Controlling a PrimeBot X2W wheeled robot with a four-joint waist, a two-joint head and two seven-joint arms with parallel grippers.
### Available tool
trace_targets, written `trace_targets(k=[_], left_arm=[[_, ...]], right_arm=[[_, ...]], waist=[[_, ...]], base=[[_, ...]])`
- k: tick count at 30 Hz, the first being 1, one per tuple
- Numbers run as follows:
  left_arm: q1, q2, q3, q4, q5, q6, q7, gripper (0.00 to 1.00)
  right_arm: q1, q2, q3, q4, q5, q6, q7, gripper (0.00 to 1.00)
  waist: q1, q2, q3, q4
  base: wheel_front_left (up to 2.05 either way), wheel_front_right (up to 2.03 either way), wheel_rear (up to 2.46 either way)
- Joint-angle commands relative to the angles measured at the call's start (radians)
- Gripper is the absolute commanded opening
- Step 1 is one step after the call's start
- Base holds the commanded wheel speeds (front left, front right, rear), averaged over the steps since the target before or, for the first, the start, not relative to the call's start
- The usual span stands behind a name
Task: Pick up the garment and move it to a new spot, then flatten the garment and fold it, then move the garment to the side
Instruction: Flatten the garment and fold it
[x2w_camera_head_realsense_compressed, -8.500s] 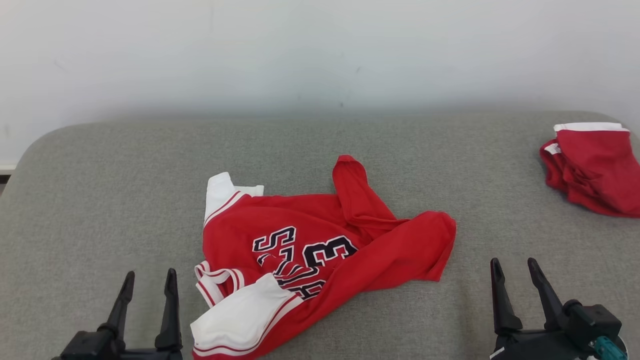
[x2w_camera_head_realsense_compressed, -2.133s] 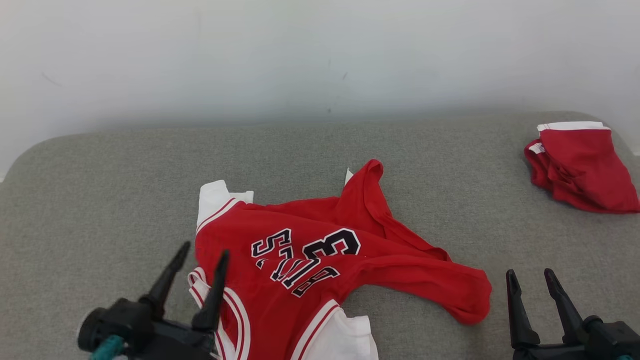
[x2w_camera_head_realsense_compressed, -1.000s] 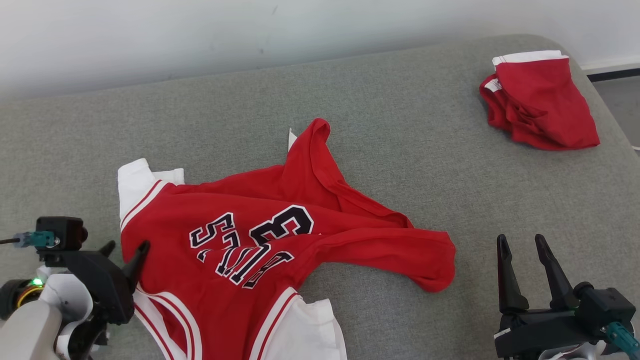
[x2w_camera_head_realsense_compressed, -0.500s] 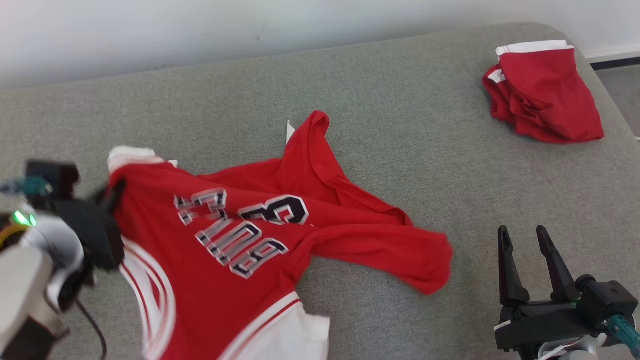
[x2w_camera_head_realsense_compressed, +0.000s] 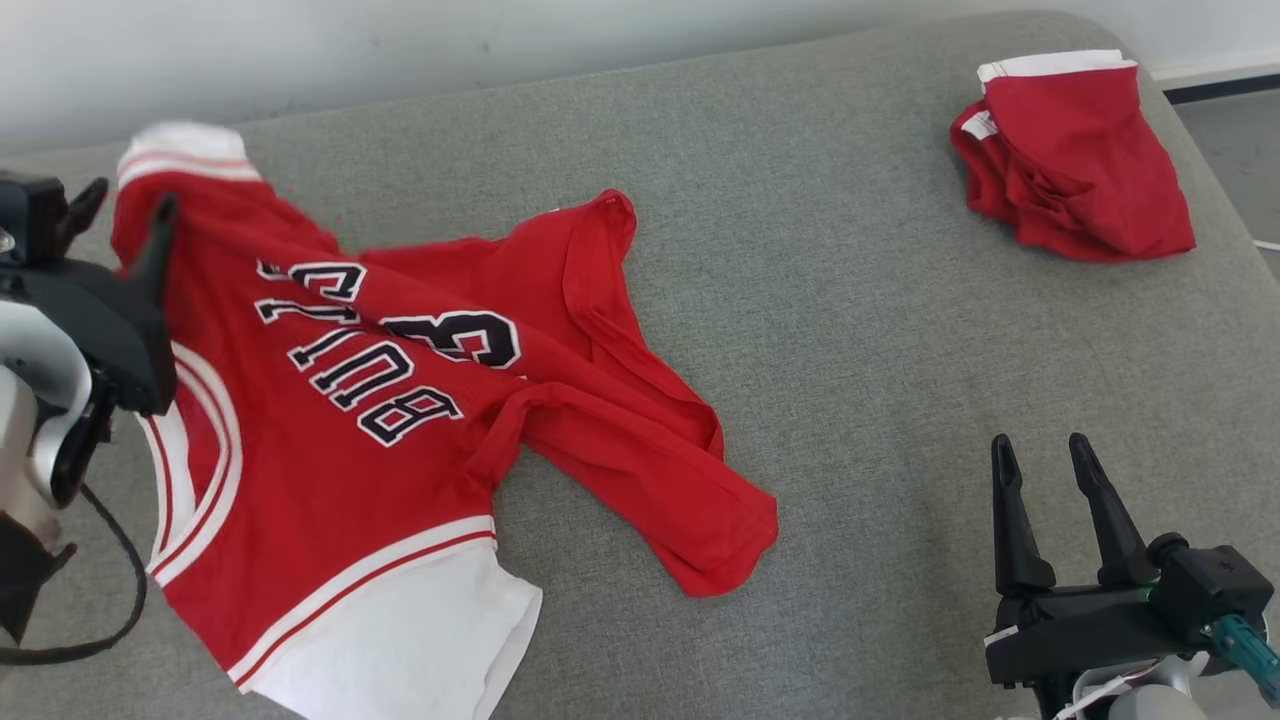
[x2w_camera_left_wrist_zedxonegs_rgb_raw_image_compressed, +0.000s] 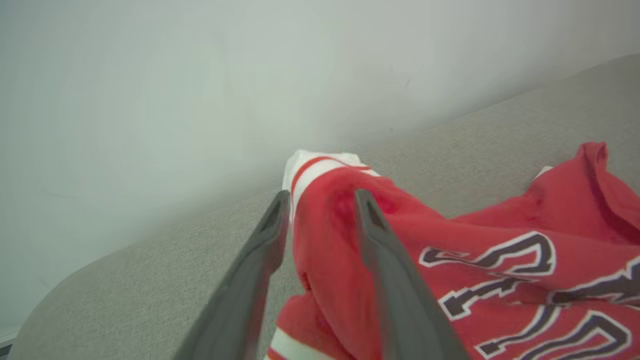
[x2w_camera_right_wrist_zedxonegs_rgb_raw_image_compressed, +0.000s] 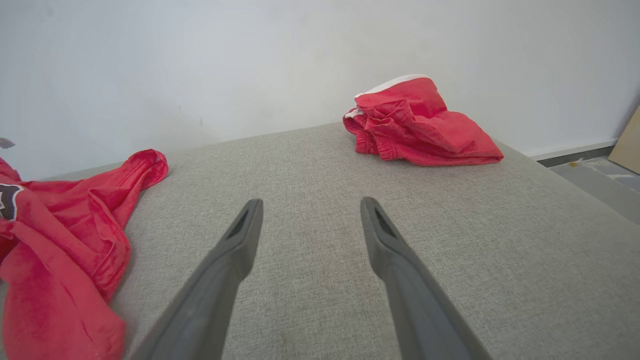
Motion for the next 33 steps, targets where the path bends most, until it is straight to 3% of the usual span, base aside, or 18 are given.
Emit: trace_targets(k=[1,9,14,23,33], left_arm=[[-0.004,-0.004,-0.003,0.014,0.010,0.003,-0.020,1.00],[0.041,-0.040,0.023,0.113,-0.015,0.011,-0.198,1.00],[0.111,-0.071,0.083,0.074,-0.039,0.028,-0.267,1.00],[0.395,-0.123,0.276,-0.237,0.034,0.113,-0.271,1.00],[0.754,-0.246,0.461,-0.533,0.169,0.148,-0.271,1.00]], right_arm=[[-0.008,0.002,0.000,0.000,-0.007,-0.003,0.000,1.00],[0.024,-0.009,-0.008,0.005,-0.015,-0.003,0.000,1.00],[0.044,-0.017,-0.001,0.002,-0.016,-0.003,0.000,1.00],[0.075,-0.023,0.005,0.013,-0.010,-0.003,0.000,1.00],[0.112,-0.026,0.012,0.025,-0.004,-0.003,0.000,1.00]], waist=[[-0.0001,-0.0001,-0.001,-0.001],[-0.0001,-0.0001,-0.077,0.041],[-0.0001,-0.0001,-0.140,0.090],[-0.0001,-0.0001,-0.202,0.178],[-0.0001,-0.0001,-0.249,0.236]], base=[[0.00,0.00,0.00],[0.00,0.00,0.00],[0.00,0.00,0.00],[0.00,0.00,0.00],[0.00,0.00,0.00]])
